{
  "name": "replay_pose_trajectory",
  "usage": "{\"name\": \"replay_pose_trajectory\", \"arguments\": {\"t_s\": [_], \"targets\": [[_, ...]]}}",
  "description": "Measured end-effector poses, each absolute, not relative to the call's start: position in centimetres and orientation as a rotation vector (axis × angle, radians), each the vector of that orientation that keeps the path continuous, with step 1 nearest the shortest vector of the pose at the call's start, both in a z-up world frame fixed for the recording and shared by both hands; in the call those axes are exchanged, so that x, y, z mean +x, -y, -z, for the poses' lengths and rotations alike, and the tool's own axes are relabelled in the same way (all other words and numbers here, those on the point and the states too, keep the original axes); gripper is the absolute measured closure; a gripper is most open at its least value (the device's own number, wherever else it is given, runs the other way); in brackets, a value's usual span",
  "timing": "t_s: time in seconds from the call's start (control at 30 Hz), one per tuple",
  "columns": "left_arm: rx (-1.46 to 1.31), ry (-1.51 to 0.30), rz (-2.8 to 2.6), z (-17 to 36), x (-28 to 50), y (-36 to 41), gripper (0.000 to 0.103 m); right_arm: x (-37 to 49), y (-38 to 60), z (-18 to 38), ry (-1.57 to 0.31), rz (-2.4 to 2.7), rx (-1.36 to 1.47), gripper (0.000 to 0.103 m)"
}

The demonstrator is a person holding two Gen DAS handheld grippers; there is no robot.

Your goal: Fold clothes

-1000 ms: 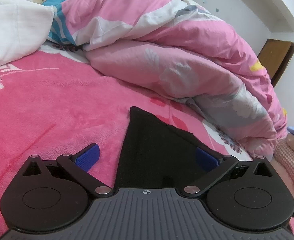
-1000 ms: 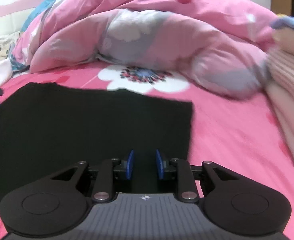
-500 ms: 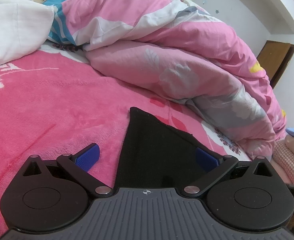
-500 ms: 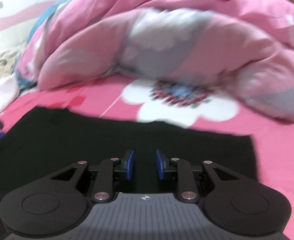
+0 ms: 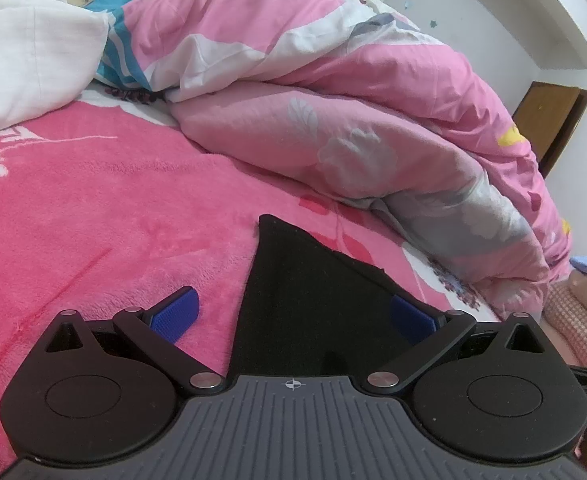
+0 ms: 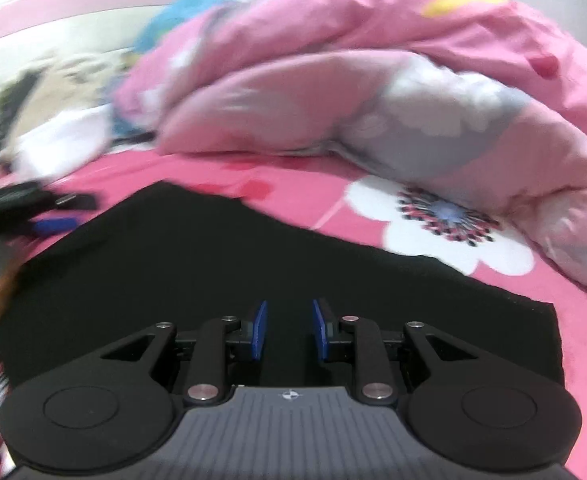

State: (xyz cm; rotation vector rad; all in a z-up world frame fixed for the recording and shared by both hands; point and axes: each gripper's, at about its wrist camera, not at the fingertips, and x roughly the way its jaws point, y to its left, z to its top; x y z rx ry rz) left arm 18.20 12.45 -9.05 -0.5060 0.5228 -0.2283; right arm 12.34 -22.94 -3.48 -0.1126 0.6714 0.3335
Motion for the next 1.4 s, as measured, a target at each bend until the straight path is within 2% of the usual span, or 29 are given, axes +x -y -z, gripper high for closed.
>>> {"name": "replay_pose_trajectory", "arguments": {"t_s": [0.33, 0.53, 0.67, 0.93, 1.07, 1.23, 1.4], "targets": [[-0.501, -0.525, 0.226, 9.0, 18.2, -12.4, 0.0, 7.5, 25.1, 3.6, -0.733, -0.43, -0.202, 0.074], [-0.505, -0.522, 0.229, 9.0, 18.2, -12.4, 0.0, 14.8, 32.0, 2.4, -0.641, -0.169, 0.035, 0.073], [-0.509, -0.52, 0.232, 9.1, 18.2, -12.5, 0.0, 16.7, 34.7, 4.9, -0.714, -0.045, 0.007, 0.075], [-0.502, -0.523, 0.226, 9.1, 18.2, -12.4, 0.0, 8.3, 39.5, 3.6, -0.7, 0.14, 0.041, 0.073], [-0.503, -0.522, 0.227, 9.1, 18.2, -12.4, 0.0, 9.5, 35.7, 2.4, -0.632, -0.009, 0.046, 0.073], [-0.512, -0.518, 0.232, 9.1, 18.2, -12.5, 0.0, 10.8, 29.2, 4.5, -0.669, -0.171, -0.061, 0.074], [-0.513, -0.517, 0.232, 9.2, 18.1, -12.5, 0.0, 4.4, 31.4, 4.6, -0.683, -0.073, -0.06, 0.073]]}}
